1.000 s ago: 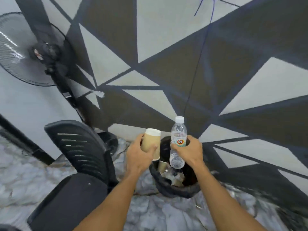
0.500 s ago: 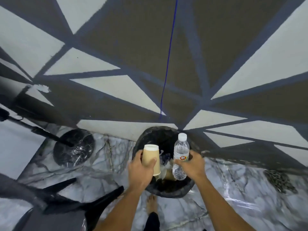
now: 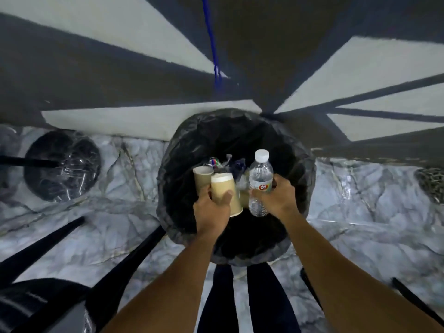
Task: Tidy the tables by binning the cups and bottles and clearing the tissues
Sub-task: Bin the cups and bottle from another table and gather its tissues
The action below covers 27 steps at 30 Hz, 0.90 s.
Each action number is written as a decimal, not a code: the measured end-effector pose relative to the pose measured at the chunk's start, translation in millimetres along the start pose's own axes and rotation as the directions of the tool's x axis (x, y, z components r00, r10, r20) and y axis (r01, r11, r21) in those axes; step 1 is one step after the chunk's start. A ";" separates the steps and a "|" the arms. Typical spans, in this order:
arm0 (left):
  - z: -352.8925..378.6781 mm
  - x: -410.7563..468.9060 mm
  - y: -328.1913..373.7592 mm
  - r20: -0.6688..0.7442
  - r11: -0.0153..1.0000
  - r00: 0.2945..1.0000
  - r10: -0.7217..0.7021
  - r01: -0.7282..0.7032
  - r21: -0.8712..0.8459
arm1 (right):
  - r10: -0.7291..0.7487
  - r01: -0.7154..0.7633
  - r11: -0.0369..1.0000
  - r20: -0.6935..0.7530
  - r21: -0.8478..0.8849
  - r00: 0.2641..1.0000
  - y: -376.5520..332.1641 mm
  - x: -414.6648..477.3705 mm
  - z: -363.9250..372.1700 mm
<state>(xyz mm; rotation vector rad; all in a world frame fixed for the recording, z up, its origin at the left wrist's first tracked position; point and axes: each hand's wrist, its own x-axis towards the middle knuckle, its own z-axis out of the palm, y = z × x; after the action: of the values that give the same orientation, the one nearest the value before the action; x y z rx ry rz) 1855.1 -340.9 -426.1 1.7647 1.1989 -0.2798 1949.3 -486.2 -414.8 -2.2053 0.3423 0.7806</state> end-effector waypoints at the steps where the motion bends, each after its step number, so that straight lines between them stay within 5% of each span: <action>1: 10.7 8.5 -3.4 0.008 1.000 1.000 -0.014 0.014 0.012 | 0.009 -0.009 1.000 0.008 0.001 1.000 7.2 9.6 3.7; 9: 39.9 29.1 -18.1 0.048 0.983 0.989 -0.140 0.132 0.130 | -0.009 0.015 0.998 0.102 -0.061 0.995 30.1 31.9 12.7; 19: 19.0 20.2 -21.5 -0.035 0.987 0.987 -0.155 0.156 0.037 | -0.021 0.099 0.969 0.324 -0.226 0.946 10.2 44.3 36.5; 22: 7.4 13.7 -26.9 -0.098 0.988 0.984 -0.151 0.148 -0.034 | -0.041 0.276 0.888 0.533 -0.368 0.845 7.0 38.9 49.2; 27: -29.3 -20.6 -24.8 -0.308 0.996 0.947 -0.087 0.073 -0.055 | -0.110 0.338 0.813 0.445 -0.474 0.889 -5.8 8.2 46.7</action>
<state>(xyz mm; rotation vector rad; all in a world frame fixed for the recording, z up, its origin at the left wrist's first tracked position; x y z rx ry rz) 1815.8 -328.2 -412.0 1.7683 1.4911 -0.0206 1938.5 -447.9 -441.2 -2.4482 -0.4030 1.2798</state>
